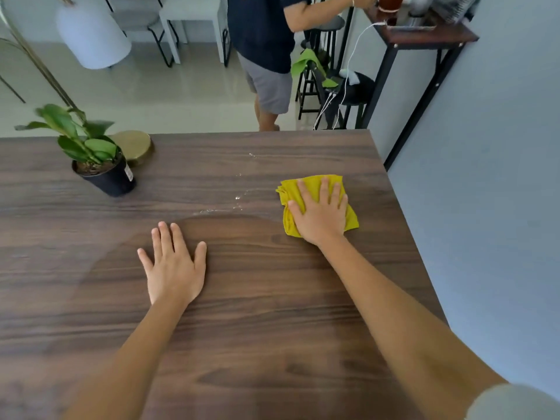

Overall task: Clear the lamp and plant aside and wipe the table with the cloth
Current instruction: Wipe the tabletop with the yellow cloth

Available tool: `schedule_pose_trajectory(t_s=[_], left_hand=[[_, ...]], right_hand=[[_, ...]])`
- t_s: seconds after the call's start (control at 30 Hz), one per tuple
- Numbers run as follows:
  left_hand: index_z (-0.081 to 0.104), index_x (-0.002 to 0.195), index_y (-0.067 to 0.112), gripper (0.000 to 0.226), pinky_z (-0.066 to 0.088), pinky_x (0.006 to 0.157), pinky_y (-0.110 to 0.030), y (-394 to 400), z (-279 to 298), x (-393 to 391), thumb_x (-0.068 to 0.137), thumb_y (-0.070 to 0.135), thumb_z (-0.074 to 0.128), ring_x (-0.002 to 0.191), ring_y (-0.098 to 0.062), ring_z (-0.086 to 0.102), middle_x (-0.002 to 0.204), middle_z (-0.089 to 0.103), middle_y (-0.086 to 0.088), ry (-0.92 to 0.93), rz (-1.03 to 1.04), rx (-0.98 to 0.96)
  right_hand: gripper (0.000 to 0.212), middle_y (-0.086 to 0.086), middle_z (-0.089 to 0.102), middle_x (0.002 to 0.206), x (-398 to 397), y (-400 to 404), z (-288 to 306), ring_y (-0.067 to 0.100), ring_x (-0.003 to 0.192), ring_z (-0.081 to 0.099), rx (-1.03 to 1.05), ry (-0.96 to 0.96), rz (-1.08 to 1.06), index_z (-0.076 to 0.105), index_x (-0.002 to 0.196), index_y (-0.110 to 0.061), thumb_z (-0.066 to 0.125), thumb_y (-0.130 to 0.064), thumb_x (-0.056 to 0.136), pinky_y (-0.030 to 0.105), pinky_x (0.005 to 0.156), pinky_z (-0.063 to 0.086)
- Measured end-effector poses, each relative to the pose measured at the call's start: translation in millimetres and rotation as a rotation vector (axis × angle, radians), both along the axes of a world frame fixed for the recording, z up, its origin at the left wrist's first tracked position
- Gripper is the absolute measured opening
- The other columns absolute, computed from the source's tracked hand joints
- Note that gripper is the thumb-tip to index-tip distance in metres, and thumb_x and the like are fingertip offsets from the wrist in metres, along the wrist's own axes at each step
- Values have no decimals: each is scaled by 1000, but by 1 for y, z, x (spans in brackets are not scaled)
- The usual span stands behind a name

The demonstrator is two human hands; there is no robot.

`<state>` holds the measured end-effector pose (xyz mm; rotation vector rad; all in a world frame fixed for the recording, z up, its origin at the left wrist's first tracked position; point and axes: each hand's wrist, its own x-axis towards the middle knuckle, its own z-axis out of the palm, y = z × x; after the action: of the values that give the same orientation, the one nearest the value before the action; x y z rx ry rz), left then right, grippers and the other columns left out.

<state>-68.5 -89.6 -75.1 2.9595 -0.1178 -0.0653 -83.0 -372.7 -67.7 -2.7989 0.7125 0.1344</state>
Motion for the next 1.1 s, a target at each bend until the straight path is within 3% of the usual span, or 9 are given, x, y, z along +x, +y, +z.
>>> schedule_pose_trajectory(t_s=[0.13, 0.23, 0.33, 0.47, 0.6, 0.7, 0.8, 0.93, 1.1], left_hand=[[8, 150, 7, 72, 4, 117, -55, -1, 1, -2, 95, 52, 21, 148, -25, -2, 161, 4, -11, -7, 0, 0], [8, 150, 7, 72, 3, 117, -54, -5, 3, -2, 95, 52, 21, 148, -25, -2, 161, 4, -11, -9, -1, 2], [7, 150, 7, 72, 3, 117, -54, -7, 4, -2, 95, 52, 19, 148, -25, -3, 161, 3, -11, -2, -6, 4], [7, 150, 7, 72, 4, 118, -53, -4, 4, -2, 95, 51, 19, 148, -25, -3, 161, 3, -11, -22, -2, 10], [4, 150, 8, 72, 2, 118, -51, -2, 2, 1, 95, 52, 18, 148, -23, -5, 161, 1, -9, -26, 4, 13], [3, 150, 9, 72, 2, 119, -51, -2, 2, -2, 94, 53, 17, 148, -22, -7, 161, -1, -8, -8, 5, 16], [1, 150, 9, 73, 2, 119, -51, -2, 3, -3, 94, 53, 16, 148, -21, -8, 161, -2, -8, 0, 3, 12], [1, 150, 10, 73, 4, 119, -51, -4, 3, -3, 93, 54, 13, 148, -21, -7, 161, -2, -8, -1, 0, 12], [0, 150, 10, 79, 2, 119, -50, -4, 1, -1, 88, 59, 1, 147, -21, -9, 160, -5, -7, -11, 7, 32]], right_hand=[[60, 9, 24, 159, -98, 4, -9, 37, 145, 21, -61, -108, 297, 29, 147, -42, 13, -64, 93, 55, 114, 24], [63, 9, 28, 158, -151, -46, -11, 38, 143, 25, -104, -70, 196, 29, 148, -39, 6, -63, 93, 58, 110, 28], [70, 17, 25, 157, -114, -96, -6, 43, 143, 22, -144, -37, -30, 24, 150, -35, 8, -65, 89, 63, 111, 23], [78, 19, 2, 161, 20, -102, 7, 42, 146, -2, 3, -22, -226, 9, 152, -38, 12, -77, 85, 61, 116, 2], [78, 16, -2, 162, 99, -30, 6, 39, 147, -6, -15, 25, 48, 8, 150, -43, 17, -80, 82, 57, 116, -4], [67, 10, 1, 163, 61, 3, -2, 34, 149, -2, -31, -6, 344, 11, 149, -47, 16, -72, 87, 52, 118, 1], [67, 5, 14, 162, -13, -27, -9, 32, 148, 11, -70, -82, 445, 19, 148, -46, 7, -70, 87, 53, 118, 15], [71, 8, 16, 161, -26, -119, -9, 35, 147, 12, -110, -19, 138, 17, 150, -42, 7, -69, 86, 58, 115, 14], [64, 15, -3, 162, 104, -120, 6, 40, 147, -7, -6, 7, -159, 7, 152, -40, 19, -64, 93, 59, 116, -3]])
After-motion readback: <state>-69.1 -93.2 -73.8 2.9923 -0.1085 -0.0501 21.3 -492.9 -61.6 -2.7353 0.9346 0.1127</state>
